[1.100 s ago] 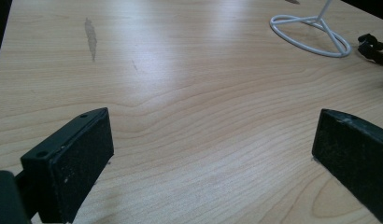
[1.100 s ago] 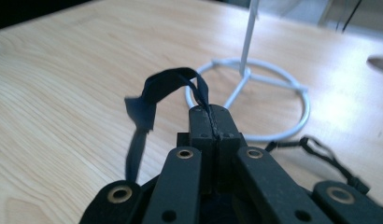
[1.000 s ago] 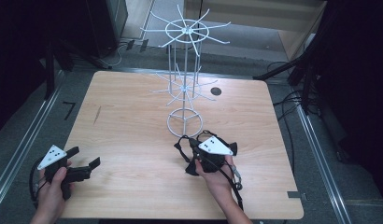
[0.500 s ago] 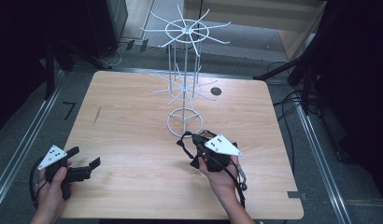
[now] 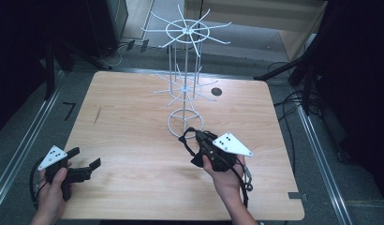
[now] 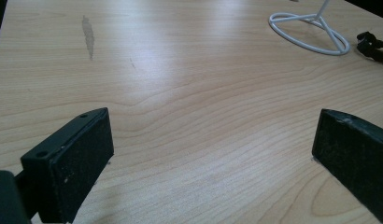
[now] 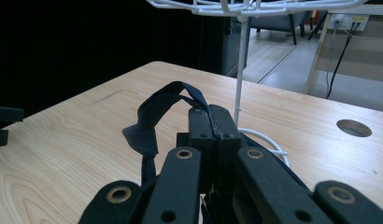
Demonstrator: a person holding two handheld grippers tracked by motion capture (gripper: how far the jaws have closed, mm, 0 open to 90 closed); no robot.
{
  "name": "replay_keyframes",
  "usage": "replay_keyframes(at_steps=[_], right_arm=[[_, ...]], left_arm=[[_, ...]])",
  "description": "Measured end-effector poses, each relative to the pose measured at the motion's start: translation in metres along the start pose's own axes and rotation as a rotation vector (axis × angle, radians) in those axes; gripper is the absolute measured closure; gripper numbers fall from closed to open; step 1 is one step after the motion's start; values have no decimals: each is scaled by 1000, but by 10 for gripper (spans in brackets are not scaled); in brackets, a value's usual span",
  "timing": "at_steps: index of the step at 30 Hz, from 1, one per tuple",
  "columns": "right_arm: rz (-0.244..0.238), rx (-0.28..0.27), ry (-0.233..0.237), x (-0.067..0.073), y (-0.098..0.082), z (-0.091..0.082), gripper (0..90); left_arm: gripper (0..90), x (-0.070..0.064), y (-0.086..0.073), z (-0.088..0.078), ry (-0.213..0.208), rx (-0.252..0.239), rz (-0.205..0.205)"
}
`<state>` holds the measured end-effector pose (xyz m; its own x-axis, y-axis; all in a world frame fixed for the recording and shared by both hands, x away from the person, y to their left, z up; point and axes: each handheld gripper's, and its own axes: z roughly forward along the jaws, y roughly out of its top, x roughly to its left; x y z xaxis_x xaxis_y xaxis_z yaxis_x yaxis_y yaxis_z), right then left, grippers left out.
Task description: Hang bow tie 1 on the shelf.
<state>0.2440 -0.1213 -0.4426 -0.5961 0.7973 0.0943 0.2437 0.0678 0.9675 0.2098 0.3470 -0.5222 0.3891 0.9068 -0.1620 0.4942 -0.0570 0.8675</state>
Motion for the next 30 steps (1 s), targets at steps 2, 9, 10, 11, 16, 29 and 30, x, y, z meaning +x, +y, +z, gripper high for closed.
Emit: replay_keyframes(at_steps=[2, 9, 10, 11, 16, 29, 30], right_arm=[[1, -6, 0, 0, 2, -1, 900], [4, -23, 7, 1, 8, -4, 900], [6, -25, 7, 1, 10, -4, 900], [7, -31, 8, 1, 11, -5, 900], [7, -36, 11, 2, 16, -4, 900], [-3, -51, 6, -1, 26, -1, 900], [3, -57, 3, -3, 28, -1, 900]], left_arm=[[0, 0, 0, 0, 1, 0, 0], [0, 0, 0, 0, 0, 2, -1], [0, 0, 0, 0, 0, 2, -1], [0, 0, 0, 0, 1, 1, 0], [0, 0, 0, 0, 1, 0, 0], [0, 0, 0, 0, 1, 0, -1], [0, 0, 0, 0, 1, 1, -1]])
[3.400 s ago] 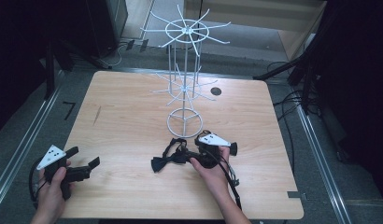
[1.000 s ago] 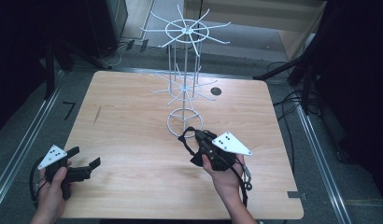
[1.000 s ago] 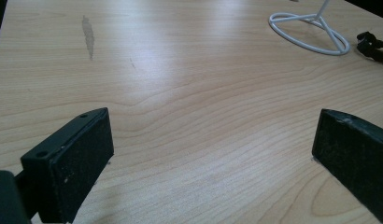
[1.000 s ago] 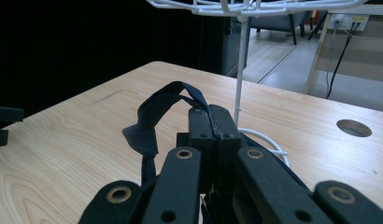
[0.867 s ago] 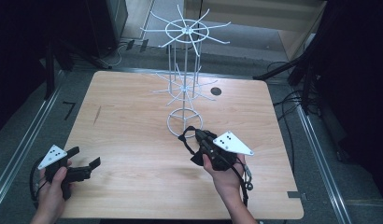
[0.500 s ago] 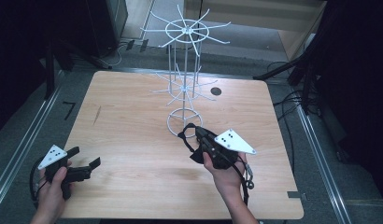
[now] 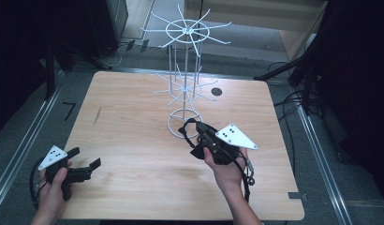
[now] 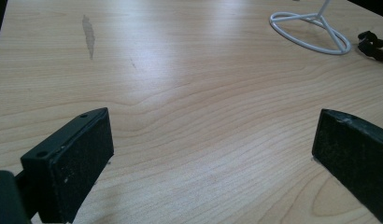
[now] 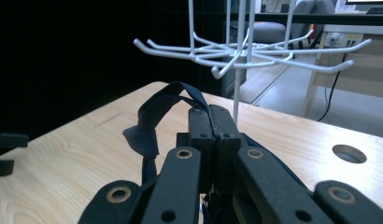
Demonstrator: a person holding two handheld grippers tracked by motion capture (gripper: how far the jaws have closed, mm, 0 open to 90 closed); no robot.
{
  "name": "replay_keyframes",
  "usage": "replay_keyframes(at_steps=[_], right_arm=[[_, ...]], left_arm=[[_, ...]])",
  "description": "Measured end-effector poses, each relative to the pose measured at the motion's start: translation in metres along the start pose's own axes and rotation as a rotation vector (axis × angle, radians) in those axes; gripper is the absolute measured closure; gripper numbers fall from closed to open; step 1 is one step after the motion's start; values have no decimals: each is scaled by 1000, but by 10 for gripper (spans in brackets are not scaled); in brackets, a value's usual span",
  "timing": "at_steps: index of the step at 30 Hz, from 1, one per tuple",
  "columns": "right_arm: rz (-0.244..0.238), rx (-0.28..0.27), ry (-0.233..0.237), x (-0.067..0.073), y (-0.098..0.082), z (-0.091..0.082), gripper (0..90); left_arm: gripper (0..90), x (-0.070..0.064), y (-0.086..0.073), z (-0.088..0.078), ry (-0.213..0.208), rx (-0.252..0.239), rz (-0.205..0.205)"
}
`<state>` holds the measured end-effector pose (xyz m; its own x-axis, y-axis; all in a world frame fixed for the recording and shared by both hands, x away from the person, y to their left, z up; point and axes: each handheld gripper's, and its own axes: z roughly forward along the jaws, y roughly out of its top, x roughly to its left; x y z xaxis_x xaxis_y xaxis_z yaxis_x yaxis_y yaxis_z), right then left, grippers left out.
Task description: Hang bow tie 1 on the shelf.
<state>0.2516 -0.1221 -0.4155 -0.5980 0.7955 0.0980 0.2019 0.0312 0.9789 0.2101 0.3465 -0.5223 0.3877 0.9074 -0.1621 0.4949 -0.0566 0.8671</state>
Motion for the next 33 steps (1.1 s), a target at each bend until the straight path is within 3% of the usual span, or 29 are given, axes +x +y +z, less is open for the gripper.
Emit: replay_keyframes(at_steps=[23, 33], right_arm=[[19, -35, -20, -9, 24, 5, 900], [24, -7, -45, -14, 20, 24, 900]], left_arm=[[0, 0, 0, 0, 3, 1, 1], [0, 0, 0, 0, 2, 2, 2]])
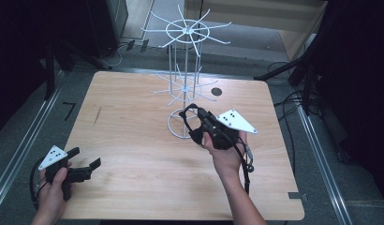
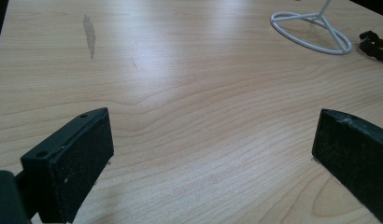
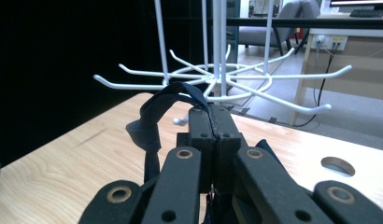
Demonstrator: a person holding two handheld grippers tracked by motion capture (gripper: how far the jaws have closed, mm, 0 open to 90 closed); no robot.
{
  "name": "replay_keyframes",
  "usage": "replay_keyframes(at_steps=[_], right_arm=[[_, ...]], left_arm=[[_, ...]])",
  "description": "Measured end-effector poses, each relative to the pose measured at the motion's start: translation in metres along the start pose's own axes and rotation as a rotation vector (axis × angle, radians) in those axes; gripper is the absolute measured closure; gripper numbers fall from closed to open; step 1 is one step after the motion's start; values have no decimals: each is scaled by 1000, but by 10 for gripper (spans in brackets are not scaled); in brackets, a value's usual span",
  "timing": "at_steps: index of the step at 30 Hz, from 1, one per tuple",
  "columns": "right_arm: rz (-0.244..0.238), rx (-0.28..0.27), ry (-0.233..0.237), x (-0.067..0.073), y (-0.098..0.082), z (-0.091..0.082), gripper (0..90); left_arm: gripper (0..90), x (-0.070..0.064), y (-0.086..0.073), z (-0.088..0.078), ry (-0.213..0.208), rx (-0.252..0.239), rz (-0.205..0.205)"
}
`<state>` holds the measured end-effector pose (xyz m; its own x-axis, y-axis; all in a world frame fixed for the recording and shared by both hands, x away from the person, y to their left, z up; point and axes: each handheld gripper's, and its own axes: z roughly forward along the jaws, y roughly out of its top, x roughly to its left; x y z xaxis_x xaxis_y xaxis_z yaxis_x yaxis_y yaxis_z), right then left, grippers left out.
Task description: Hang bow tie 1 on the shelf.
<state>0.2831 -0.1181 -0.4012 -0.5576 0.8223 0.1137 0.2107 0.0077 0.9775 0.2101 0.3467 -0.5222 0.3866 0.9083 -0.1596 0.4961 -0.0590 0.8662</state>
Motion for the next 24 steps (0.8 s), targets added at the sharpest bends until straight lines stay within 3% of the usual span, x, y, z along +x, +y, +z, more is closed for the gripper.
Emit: replay_keyframes(at_steps=[12, 24], right_arm=[[55, 19, -22, -11, -4, 20, 900], [54, 27, -19, -11, -14, 35, 900]], left_arm=[[0, 0, 0, 0, -2, 0, -2], [0, 0, 1, 1, -8, 3, 0]])
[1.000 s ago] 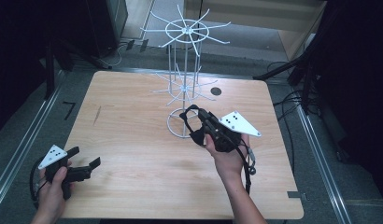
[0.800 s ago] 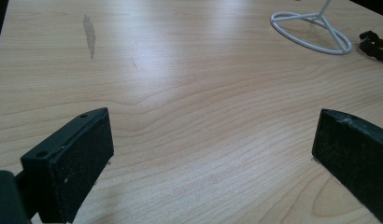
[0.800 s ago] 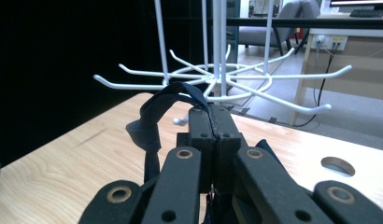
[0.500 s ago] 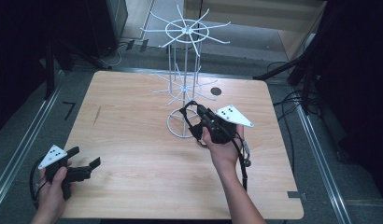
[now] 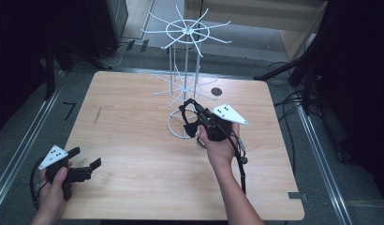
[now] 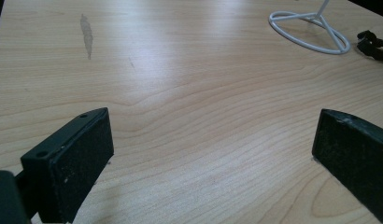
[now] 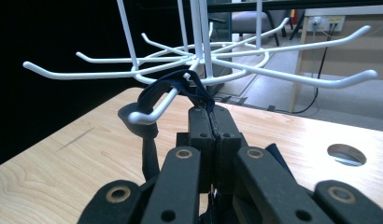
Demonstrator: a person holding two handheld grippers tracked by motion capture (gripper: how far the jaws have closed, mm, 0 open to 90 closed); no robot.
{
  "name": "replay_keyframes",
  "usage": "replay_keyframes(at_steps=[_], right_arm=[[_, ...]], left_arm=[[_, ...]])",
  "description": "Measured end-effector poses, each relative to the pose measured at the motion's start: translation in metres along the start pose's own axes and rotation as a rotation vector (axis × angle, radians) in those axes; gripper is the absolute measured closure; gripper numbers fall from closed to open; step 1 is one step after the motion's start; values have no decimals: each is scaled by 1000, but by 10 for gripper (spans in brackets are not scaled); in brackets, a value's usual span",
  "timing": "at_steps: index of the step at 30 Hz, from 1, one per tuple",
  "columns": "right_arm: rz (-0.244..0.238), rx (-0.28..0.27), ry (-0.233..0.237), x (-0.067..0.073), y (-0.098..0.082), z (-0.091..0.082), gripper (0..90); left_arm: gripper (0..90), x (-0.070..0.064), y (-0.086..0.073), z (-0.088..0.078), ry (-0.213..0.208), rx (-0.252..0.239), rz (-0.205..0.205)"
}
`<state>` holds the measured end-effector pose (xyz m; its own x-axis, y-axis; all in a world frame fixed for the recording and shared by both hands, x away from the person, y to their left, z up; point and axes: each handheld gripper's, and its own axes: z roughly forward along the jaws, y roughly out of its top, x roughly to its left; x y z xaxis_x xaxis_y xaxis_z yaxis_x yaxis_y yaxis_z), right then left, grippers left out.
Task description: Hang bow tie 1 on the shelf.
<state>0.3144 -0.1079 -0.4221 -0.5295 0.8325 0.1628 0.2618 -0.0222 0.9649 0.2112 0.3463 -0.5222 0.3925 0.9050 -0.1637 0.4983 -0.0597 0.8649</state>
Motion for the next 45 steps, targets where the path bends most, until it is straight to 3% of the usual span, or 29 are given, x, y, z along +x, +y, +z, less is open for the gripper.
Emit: replay_keyframes(at_steps=[7, 9, 10, 13, 18, 21, 25, 28, 29, 45], right_arm=[[-13, 11, 12, 0, -4, 0, 858], [-28, 9, 40, 0, -8, 0, 754], [-28, 9, 40, 0, -8, 0, 754], [-36, 1, 68, -1, -11, -2, 633], [-49, -15, 63, -5, -15, -7, 448], [-81, -3, 88, -9, -17, -12, 325], [-82, 8, 105, -12, -20, -19, 232], [-85, 9, 99, -13, -21, -22, 192], [-91, 20, 91, -13, -21, -26, 142], [-66, 28, 81, -25, -24, -42, 103]], left_arm=[[0, 0, 0, -1, 2, -7, -3], [0, 0, 0, -1, 4, -9, -4], [0, 0, 0, -1, 6, -9, -5], [0, 0, -1, -1, 10, -12, -5], [0, 0, -1, -1, 9, -10, -5], [0, 0, -1, -1, 5, -8, -11], [0, 0, 0, -1, 7, -6, -10], [0, 0, -1, -1, 11, -7, -9], [0, 0, -1, -1, 12, -10, -10], [0, 1, -1, -2, 10, -22, -20]])
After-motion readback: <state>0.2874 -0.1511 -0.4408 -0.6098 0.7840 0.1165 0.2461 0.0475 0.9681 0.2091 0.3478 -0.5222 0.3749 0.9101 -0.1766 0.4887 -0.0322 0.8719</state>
